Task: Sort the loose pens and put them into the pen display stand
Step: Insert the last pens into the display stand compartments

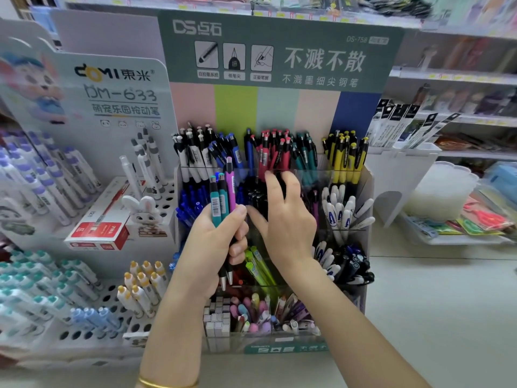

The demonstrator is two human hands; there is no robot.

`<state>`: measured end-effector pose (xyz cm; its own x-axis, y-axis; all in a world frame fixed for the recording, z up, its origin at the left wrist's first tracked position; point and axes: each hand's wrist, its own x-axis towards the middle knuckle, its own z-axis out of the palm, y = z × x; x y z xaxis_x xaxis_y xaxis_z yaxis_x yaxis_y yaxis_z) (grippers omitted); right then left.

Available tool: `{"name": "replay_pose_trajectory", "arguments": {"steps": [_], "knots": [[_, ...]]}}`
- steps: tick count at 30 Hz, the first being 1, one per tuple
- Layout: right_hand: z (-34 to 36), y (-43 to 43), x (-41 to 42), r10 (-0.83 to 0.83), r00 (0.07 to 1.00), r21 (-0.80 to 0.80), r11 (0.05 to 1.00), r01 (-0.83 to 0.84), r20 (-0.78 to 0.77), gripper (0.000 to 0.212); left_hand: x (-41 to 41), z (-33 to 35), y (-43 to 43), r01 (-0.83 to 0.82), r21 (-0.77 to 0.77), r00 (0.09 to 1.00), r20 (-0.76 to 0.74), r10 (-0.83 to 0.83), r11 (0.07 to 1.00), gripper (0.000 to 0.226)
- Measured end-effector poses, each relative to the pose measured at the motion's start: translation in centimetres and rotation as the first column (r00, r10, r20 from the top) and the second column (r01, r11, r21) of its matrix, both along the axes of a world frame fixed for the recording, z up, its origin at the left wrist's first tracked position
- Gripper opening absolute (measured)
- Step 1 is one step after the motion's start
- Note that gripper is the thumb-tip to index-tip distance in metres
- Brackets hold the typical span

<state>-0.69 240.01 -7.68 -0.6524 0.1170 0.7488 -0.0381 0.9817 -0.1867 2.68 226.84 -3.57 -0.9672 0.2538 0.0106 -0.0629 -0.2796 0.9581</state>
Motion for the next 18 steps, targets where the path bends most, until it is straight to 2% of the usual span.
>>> {"name": "replay_pose_trajectory", "arguments": {"steps": [2, 5, 8, 9, 11, 13, 14, 16, 17, 18], "knots": [[-0.1, 0.0, -0.1, 0.023, 1.000, -0.041, 0.999, -0.024, -0.014, 0.052, 0.1, 0.0, 0.0, 0.029, 0.024, 1.000, -0.001, -0.029, 0.999, 0.014], [-0.3, 0.2, 0.4, 0.050, 0.999, -0.012, 0.999, -0.051, -0.019, 0.048, 0.4, -0.1, 0.1, 0.113, 0.066, 0.993, -0.020, -0.112, 0.991, 0.022], [0.3, 0.7, 1.3, 0.104, 0.994, -0.033, 0.994, -0.105, -0.022, 0.059, 0.4, -0.4, 0.0, 0.199, 0.135, 0.980, -0.029, -0.197, 0.971, 0.027], [0.4, 1.0, 1.5, 0.139, 0.990, -0.058, 0.988, -0.141, -0.037, 0.060, 0.3, -0.5, 0.0, 0.227, 0.156, 0.974, -0.031, -0.225, 0.961, 0.026], [1.3, 1.6, 2.2, 0.220, 0.971, -0.177, 0.956, -0.234, -0.093, 0.046, 0.3, -0.6, 0.1, 0.278, 0.177, 0.960, -0.028, -0.277, 0.944, 0.031], [2.6, 2.0, 2.8, 0.322, 0.934, -0.418, 0.835, -0.357, -0.155, 0.039, 0.3, -0.6, 0.4, 0.313, 0.169, 0.949, -0.013, -0.315, 0.935, 0.036], [3.5, 2.1, 3.2, 0.394, 0.903, -0.570, 0.707, -0.419, -0.175, 0.037, 0.3, -0.6, 0.6, 0.329, 0.158, 0.943, -0.008, -0.332, 0.931, 0.035], [5.0, 2.4, 4.0, 0.558, 0.802, -0.798, 0.375, -0.472, -0.212, 0.035, 0.5, -0.5, 1.1, 0.369, 0.125, 0.929, -0.012, -0.371, 0.921, 0.031], [5.7, 2.6, 4.3, 0.625, 0.755, -0.832, 0.300, -0.466, -0.198, 0.031, 0.7, -0.4, 1.4, 0.386, 0.109, 0.922, -0.021, -0.386, 0.916, 0.029], [6.3, 2.9, 4.5, 0.647, 0.744, -0.817, 0.333, -0.470, -0.164, 0.027, 0.8, -0.3, 1.7, 0.392, 0.090, 0.920, -0.027, -0.391, 0.916, 0.028]]}}
